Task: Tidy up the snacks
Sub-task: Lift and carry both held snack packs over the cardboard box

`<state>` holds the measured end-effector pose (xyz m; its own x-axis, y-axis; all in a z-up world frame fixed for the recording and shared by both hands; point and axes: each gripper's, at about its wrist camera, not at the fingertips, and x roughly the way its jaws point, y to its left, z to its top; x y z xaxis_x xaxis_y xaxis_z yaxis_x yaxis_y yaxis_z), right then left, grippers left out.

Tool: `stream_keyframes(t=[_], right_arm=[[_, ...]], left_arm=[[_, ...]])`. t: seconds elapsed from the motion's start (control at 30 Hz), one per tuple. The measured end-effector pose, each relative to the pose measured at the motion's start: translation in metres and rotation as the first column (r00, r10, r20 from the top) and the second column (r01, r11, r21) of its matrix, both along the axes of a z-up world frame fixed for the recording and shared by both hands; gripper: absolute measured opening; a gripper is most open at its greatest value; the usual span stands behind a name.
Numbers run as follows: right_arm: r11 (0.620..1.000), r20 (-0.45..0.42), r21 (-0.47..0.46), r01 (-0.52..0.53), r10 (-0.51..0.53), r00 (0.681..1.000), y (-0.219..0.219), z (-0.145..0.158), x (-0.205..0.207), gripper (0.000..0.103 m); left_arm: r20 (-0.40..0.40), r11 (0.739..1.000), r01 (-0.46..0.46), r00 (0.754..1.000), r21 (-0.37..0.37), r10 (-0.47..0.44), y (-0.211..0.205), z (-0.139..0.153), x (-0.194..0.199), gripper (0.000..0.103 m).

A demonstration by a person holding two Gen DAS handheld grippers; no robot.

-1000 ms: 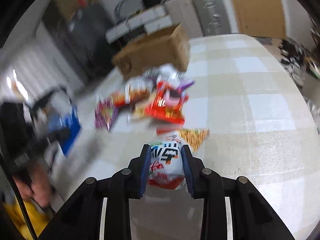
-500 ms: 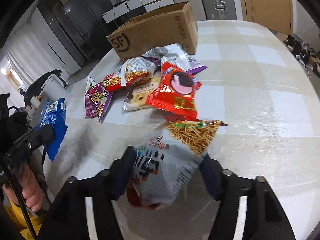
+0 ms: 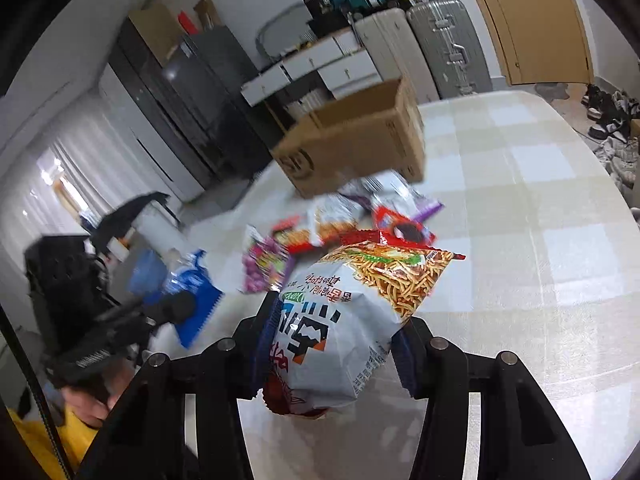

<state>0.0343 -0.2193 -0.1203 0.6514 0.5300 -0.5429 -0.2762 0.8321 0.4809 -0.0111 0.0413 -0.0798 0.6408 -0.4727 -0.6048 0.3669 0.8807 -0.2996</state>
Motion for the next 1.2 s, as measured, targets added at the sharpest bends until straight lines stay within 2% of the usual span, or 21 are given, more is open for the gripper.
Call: stream_keyframes(t=[0.27, 0.43, 0.73, 0.93, 1.2], right_arm=[[0.997, 0.105, 0.063, -0.041, 0.034, 0.994, 0.007, 0.051, -0.013, 0.051], [0.994, 0.176, 0.078, -0.072, 0.057, 0.983, 0.012, 0.087, -0.016, 0.051], [0.994, 0.278, 0.032, -0.109, 0.096, 0.956, 0.021, 0.149, -0.008, 0.051], [0.993, 0.33, -0.044, -0.114, 0.122, 0.936, 0.036, 0.183, 0.01, 0.051], [0.99, 0.365, -0.092, -0.107, 0.134, 0.921, 0.051, 0.214, 0.06, 0.051]], left_arm=[[0.052, 0.999, -0.033, 0.998, -0.01, 0.033, 0.006, 0.033, -0.008, 0.042], [0.104, 0.999, -0.05, 0.993, -0.02, 0.052, 0.014, 0.063, -0.012, 0.042], [0.21, 0.998, -0.066, 0.975, -0.004, 0.066, 0.019, 0.124, -0.012, 0.042], [0.255, 0.997, -0.081, 0.964, 0.009, 0.076, 0.017, 0.16, -0.004, 0.042], [0.271, 0.995, -0.099, 0.959, 0.031, 0.087, 0.008, 0.199, 0.038, 0.042]])
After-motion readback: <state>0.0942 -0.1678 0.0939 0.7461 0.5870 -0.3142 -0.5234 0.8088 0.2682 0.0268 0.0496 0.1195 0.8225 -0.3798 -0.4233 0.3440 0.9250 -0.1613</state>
